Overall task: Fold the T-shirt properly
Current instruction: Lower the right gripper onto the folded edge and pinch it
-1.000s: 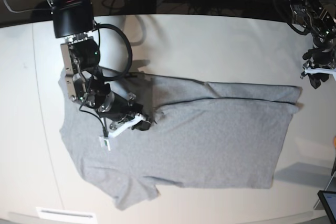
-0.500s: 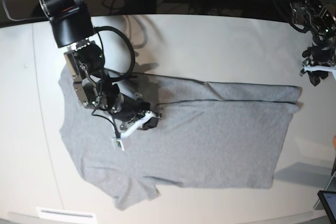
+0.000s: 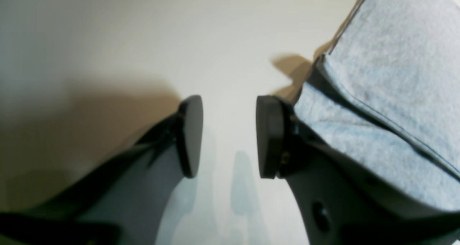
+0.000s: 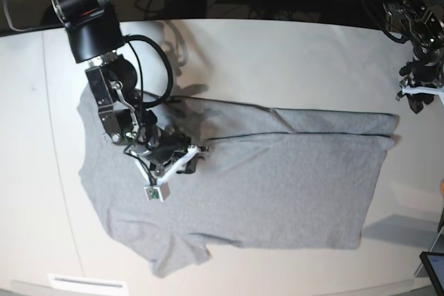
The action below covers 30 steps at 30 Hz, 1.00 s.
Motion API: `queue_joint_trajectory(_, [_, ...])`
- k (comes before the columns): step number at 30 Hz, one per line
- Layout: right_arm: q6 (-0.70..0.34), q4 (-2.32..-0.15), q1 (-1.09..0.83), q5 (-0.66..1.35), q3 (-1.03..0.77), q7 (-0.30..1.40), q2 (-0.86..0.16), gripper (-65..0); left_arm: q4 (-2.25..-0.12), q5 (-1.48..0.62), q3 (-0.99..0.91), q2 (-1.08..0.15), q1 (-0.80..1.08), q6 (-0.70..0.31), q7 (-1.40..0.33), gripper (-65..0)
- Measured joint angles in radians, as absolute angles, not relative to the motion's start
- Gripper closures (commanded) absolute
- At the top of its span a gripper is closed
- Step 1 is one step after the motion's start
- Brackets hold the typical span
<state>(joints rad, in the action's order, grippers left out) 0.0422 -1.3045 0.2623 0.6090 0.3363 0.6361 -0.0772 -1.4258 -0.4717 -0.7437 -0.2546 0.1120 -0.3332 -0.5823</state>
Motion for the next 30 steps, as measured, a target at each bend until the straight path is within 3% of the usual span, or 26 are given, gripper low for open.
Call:
queue_joint_trajectory(6, [-0.010, -1.325, 0.265, 0.603, 0.401, 0.496, -0.144, -10.3, -1.426, -0.471, -0.744, -0.254, 0.124, -0.330, -0.583, -24.5])
queue_joint_trajectory(16, [-0.038, -1.600, 0.129, 0.603, 0.606, 0.496, -0.282, -9.7, -1.429, -0.471, -0.744, -0.252, 0.148, -0.333, -0.582, -24.2])
queue_joint_trajectory(21, [-0.036, -1.640, 0.079, 0.601, 0.689, 0.493, -0.287, -8.7, -1.445, -0.471, -0.732, -0.251, 0.183, -0.340, -0.536, -23.5])
queue_joint_trajectory(22, [-0.036, -1.640, 0.074, 0.602, 0.712, 0.494, -0.284, -6.4, -1.454, -0.471, -0.731, -0.250, 0.196, -0.340, -0.510, -21.5])
queue_joint_trajectory(24, [-0.036, -1.639, 0.075, 0.603, 0.759, 0.495, -0.272, -0.1, -1.467, -0.469, -0.699, -0.256, 0.219, -0.329, -0.444, -8.4])
queue_joint_trajectory(25, [-0.036, -1.637, 0.076, 0.603, 0.770, 0.495, -0.261, 0.0, -1.467, -0.469, -0.677, -0.260, 0.226, -0.332, -0.418, -1.7])
queue_joint_trajectory(30, [-0.038, -1.625, 0.094, 0.603, 0.778, 0.490, -0.196, 0.0, -1.464, -0.471, -0.579, -0.283, 0.262, -0.344, -0.259, 0.0])
